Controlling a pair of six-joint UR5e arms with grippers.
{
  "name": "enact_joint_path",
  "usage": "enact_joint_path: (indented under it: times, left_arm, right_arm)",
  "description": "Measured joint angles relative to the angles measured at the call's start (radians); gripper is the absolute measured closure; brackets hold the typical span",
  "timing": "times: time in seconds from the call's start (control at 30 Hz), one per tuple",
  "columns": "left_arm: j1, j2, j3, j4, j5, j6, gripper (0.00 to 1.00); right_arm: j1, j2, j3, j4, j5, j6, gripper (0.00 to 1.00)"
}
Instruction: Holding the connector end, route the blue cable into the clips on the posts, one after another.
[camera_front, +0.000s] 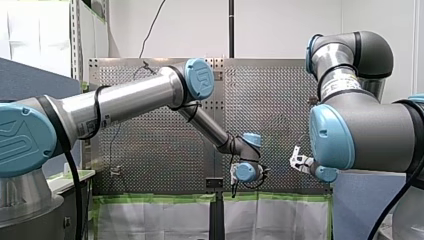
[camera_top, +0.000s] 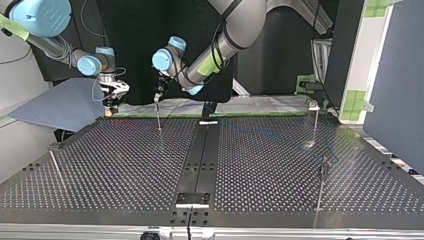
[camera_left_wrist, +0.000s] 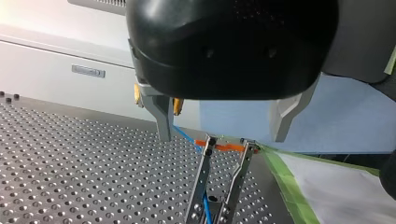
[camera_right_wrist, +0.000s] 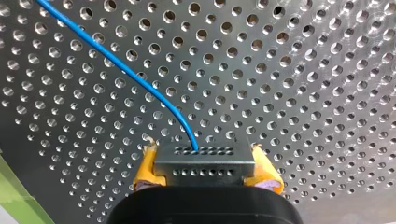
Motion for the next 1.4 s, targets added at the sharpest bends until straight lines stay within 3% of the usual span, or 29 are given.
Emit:
enact_joint_path:
  times: [0.87, 1.13, 1.4]
  left_arm:
    - [-0.014, -0.001, 0.0, 0.006, -0.021, -0.022, 0.0]
    - [-0.025, 0.0, 0.0, 0.011, -0.02, -0.055, 0.0]
    - [-0.033, 0.0, 0.0, 0.0, -0.062, -0.063, 0.0]
  right_arm:
    - [0.0, 0.0, 0.0, -0.003, 0.0, 0.008, 1.0]
    - [0.0, 0.0, 0.0, -0.003, 0.0, 0.008, 1.0]
    - [0.0, 0.0, 0.0, -0.003, 0.0, 0.008, 1.0]
